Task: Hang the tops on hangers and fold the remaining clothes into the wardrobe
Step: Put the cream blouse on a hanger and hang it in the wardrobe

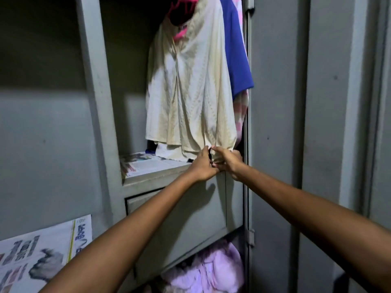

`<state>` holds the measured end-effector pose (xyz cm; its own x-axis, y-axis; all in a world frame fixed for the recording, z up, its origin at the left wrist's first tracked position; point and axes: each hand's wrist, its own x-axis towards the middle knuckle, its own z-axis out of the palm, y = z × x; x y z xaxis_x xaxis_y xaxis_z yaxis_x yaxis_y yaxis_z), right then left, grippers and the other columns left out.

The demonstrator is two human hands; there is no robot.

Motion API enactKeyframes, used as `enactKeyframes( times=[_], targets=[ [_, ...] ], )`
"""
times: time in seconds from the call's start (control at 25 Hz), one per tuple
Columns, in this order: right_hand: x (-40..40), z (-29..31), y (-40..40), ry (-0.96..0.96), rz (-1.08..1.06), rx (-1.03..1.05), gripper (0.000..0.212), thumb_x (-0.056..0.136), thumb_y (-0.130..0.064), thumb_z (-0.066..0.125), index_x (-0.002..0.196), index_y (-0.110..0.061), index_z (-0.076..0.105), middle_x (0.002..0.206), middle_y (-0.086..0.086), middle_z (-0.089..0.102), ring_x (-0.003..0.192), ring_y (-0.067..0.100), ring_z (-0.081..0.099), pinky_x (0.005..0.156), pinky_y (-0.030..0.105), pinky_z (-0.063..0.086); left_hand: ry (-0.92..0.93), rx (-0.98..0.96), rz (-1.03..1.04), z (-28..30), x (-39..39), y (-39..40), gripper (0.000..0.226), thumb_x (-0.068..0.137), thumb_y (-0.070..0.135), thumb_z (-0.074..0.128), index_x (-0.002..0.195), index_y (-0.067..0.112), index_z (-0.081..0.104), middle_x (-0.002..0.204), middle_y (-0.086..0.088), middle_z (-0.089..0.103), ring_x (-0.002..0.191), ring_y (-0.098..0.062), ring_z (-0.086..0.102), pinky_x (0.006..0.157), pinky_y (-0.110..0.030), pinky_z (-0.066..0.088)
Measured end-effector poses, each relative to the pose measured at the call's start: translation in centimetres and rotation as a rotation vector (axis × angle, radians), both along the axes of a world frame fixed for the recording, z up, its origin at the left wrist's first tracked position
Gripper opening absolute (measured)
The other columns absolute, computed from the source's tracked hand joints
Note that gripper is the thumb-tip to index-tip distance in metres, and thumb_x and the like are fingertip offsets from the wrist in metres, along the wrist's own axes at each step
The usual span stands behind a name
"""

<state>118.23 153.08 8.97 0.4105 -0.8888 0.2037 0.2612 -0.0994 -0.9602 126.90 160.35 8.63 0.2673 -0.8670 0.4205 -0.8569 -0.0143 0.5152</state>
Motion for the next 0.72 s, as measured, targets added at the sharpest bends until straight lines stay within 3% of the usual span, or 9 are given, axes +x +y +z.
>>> enactKeyframes(
  times=[0.12,0.28,0.36,0.4,0.48,0.52,0.6,0.68,0.72],
  targets=[
    [-1.9,-2.5,2.5,-0.024,-0.121,-0.091,0.020,0.079,-0.025,0.074,0.089,-0.012,0.063,0.091,0.013,0.070,0.081,0.024,0.068,0.068,0.033,0.056,0.100,-0.170,-0.019,-2.3,-2.8,1.7,0.073,0.085,0.006,0.059,0.146,0.007,0.019,0.146,-0.014,0.034,0.133,-0.026,0.036,0.100,-0.021,0.030],
    [-5.2,-6.5,5.5,0.044,-0.125,-0.067,0.025,0.086,-0.034,0.065,0.084,-0.013,0.053,0.077,0.002,0.056,0.071,0.015,0.056,0.062,0.029,0.049,0.288,-0.234,-0.097,-6.4,-6.0,3.7,0.061,0.087,-0.001,0.052,0.143,0.007,0.027,0.143,-0.013,0.040,0.132,-0.023,0.039,0.102,-0.022,0.032],
    [-7.3,-8.8,7.0,0.168,-0.069,-0.074,0.032,0.089,-0.042,0.058,0.100,-0.012,0.054,0.089,0.002,0.056,0.086,0.017,0.057,0.076,0.034,0.050,0.371,-0.187,-0.118,-9.1,-7.6,4.9,0.057,0.088,-0.003,0.049,0.141,0.007,0.030,0.143,-0.013,0.041,0.132,-0.022,0.038,0.102,-0.022,0.032],
    [-8.4,-10.2,7.7,0.251,-0.032,-0.077,0.039,0.091,-0.046,0.053,0.111,-0.013,0.054,0.103,0.006,0.058,0.100,0.021,0.056,0.086,0.038,0.048,0.409,-0.136,-0.111,-10.7,-8.3,5.4,0.058,0.088,-0.004,0.048,0.142,0.007,0.028,0.144,-0.013,0.039,0.133,-0.023,0.037,0.105,-0.024,0.032],
    [-11.0,-13.0,9.9,0.384,0.043,-0.057,0.056,0.093,-0.050,0.044,0.133,-0.011,0.046,0.133,0.012,0.049,0.122,0.027,0.047,0.102,0.044,0.039,0.525,-0.023,-0.087,-13.8,-9.9,6.7,0.063,0.090,-0.005,0.047,0.145,0.007,0.021,0.145,-0.015,0.036,0.133,-0.026,0.037,0.106,-0.031,0.037],
    [-12.3,-14.3,11.1,0.398,0.079,-0.022,0.058,0.095,-0.049,0.041,0.137,-0.010,0.044,0.137,0.012,0.048,0.123,0.027,0.046,0.104,0.045,0.036,0.578,0.029,-0.059,-15.5,-10.5,7.5,0.064,0.090,-0.005,0.046,0.146,0.006,0.017,0.143,-0.015,0.038,0.129,-0.026,0.041,0.101,-0.030,0.041],
    [-15.1,-16.7,13.6,0.399,0.145,0.077,0.052,0.097,-0.046,0.037,0.134,-0.012,0.047,0.130,0.006,0.055,0.114,0.021,0.051,0.103,0.043,0.035,0.676,0.093,0.000,-18.4,-12.0,9.1,0.064,0.090,-0.007,0.047,0.146,0.002,0.016,0.135,-0.012,0.042,0.120,-0.026,0.047,0.094,-0.028,0.045],
    [-17.7,-19.1,15.9,0.409,0.184,0.159,0.048,0.098,-0.046,0.035,0.136,-0.019,0.042,0.124,-0.006,0.053,0.112,0.015,0.045,0.098,0.039,0.034,0.718,0.123,0.056,-21.3,-13.7,10.8,0.063,0.090,-0.005,0.050,0.145,0.002,0.022,0.141,-0.015,0.042,0.126,-0.028,0.044,0.103,-0.030,0.038],
    [-19.3,-20.4,16.9,0.419,0.190,0.192,0.047,0.098,-0.045,0.033,0.137,-0.020,0.039,0.113,-0.011,0.052,0.109,0.013,0.042,0.098,0.037,0.033,0.709,0.155,0.086,-22.9,-15.0,11.9,0.060,0.091,-0.003,0.050,0.144,0.003,0.025,0.140,-0.016,0.042,0.128,-0.027,0.042,0.101,-0.025,0.035]
  ],
)
